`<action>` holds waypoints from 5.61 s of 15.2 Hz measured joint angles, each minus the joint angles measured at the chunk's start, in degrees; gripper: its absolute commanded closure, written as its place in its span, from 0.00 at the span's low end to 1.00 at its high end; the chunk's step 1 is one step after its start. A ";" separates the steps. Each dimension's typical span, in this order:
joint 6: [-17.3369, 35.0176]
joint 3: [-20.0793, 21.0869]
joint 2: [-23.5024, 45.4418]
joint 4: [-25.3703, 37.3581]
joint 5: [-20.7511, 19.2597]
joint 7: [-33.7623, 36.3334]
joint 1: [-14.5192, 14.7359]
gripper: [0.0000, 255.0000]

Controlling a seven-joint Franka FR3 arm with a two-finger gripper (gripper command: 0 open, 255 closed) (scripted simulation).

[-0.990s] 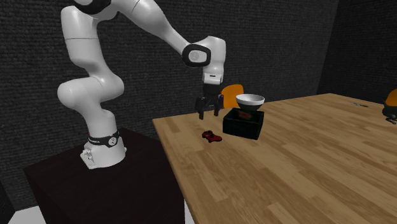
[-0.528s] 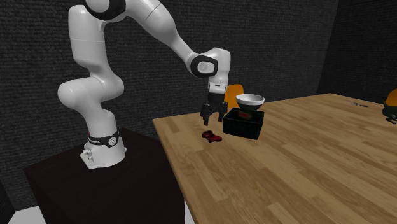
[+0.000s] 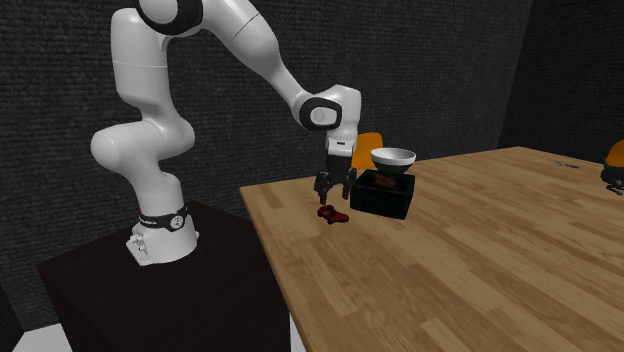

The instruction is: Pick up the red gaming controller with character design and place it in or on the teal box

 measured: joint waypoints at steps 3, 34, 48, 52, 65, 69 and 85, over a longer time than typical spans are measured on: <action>0.02 -0.01 0.03 0.01 -0.03 0.01 0.00 1.00; -2.04 -2.89 4.91 1.75 -10.61 6.21 1.99 1.00; -5.66 -1.74 1.00 2.40 -7.21 3.54 1.18 1.00; -8.25 -1.24 -1.48 3.13 -5.12 1.78 0.76 1.00; -17.18 -0.67 -8.30 6.86 0.16 -2.74 0.17 1.00; -19.88 -0.73 -9.93 8.30 1.28 -3.81 0.09 1.00; -36.52 0.21 19.11 47.73 -12.23 8.61 12.50 1.00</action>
